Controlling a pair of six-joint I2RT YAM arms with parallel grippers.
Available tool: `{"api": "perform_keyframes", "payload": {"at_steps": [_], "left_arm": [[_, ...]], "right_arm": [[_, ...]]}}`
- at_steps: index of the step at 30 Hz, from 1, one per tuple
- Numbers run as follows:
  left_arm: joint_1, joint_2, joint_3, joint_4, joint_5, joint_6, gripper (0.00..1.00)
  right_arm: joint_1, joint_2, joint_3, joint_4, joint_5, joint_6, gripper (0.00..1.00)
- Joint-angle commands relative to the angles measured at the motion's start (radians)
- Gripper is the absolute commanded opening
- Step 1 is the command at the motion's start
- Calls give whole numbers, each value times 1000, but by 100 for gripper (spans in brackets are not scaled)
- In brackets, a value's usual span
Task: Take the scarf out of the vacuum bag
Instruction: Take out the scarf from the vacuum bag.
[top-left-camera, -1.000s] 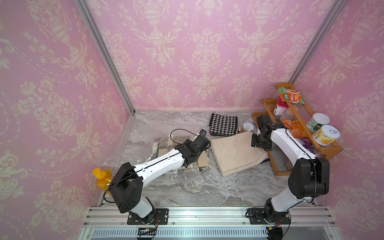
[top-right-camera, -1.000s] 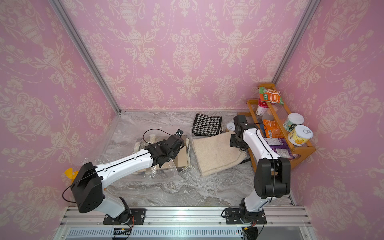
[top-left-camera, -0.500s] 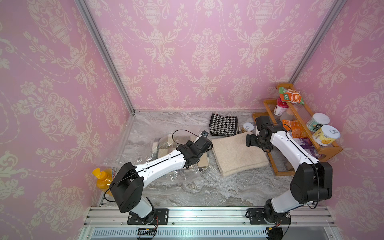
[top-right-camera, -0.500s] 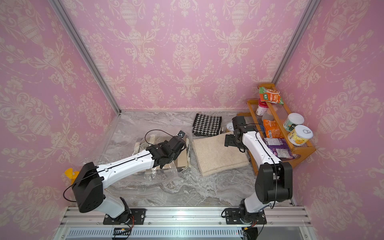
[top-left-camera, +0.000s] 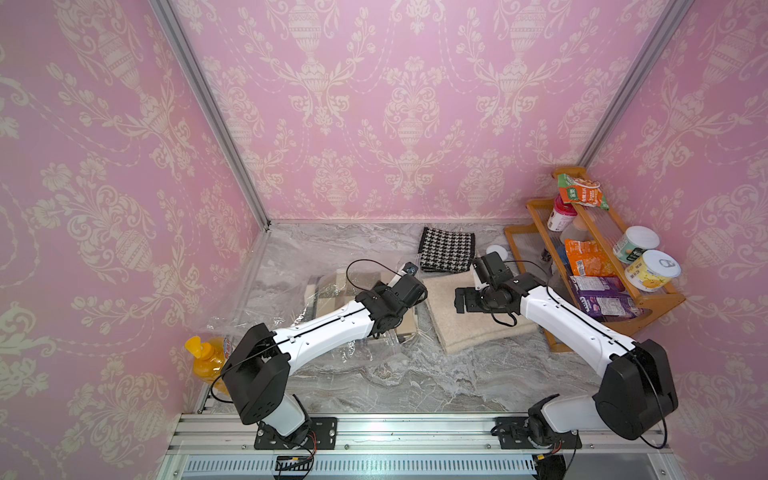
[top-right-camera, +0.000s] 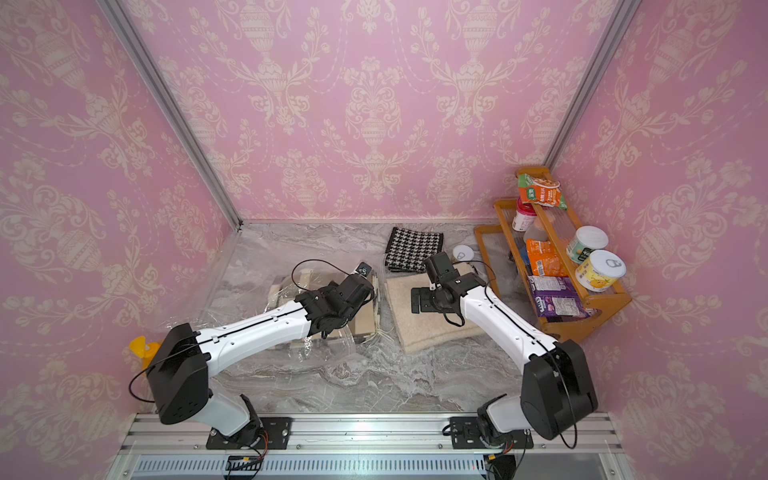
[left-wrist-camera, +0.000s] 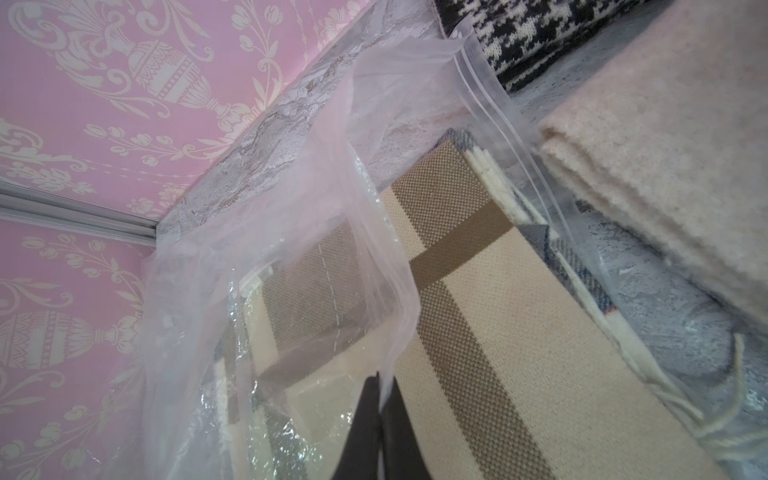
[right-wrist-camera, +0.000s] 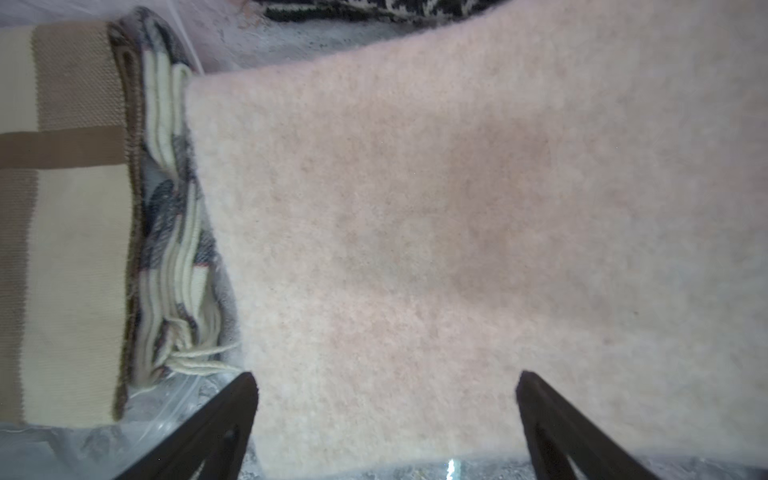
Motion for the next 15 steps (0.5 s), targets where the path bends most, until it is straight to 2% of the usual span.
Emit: {"api": "perform_keyframes", "payload": {"at_steps": [1, 8, 15], "left_arm": [[-5, -26, -22, 10, -50, -14, 0], [-5, -58, -58, 27, -35, -25, 0], [-5, -105, -116, 23, -12, -84, 0]], "right_arm": [[59, -44, -27, 116, -94, 102, 100], [172, 5, -52, 233, -254, 193, 97], [222, 58, -138, 434, -393, 354, 95]]}}
